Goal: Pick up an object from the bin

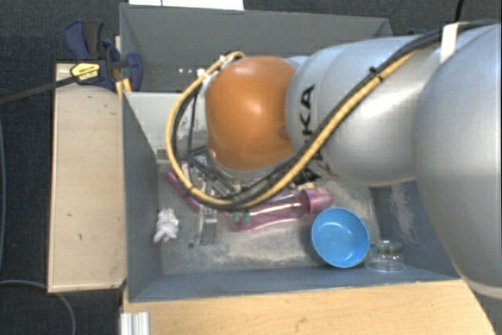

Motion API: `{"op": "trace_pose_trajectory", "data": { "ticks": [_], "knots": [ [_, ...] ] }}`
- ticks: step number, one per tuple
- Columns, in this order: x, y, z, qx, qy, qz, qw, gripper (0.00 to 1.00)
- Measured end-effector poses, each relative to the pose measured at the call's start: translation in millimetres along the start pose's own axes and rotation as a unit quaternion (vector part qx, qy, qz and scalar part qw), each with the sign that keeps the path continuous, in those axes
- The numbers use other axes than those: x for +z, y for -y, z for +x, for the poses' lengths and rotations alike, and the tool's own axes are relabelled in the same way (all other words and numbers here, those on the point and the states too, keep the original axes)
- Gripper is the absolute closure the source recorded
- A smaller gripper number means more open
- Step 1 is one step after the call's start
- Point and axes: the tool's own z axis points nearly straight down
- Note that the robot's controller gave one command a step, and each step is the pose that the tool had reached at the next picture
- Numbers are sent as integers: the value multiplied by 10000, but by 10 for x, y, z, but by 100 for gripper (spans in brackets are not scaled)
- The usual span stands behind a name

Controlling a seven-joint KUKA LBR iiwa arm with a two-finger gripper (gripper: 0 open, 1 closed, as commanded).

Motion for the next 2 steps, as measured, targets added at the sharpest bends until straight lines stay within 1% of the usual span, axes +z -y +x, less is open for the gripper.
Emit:
{"op": "trace_pose_trajectory", "data": {
  "ticks": [1,2],
  "knots": [
    [-47,13,-18,25,37,-9,10000,0],
    [-54,72,-225,-474,16,-11,9989,0]
  ]
}}
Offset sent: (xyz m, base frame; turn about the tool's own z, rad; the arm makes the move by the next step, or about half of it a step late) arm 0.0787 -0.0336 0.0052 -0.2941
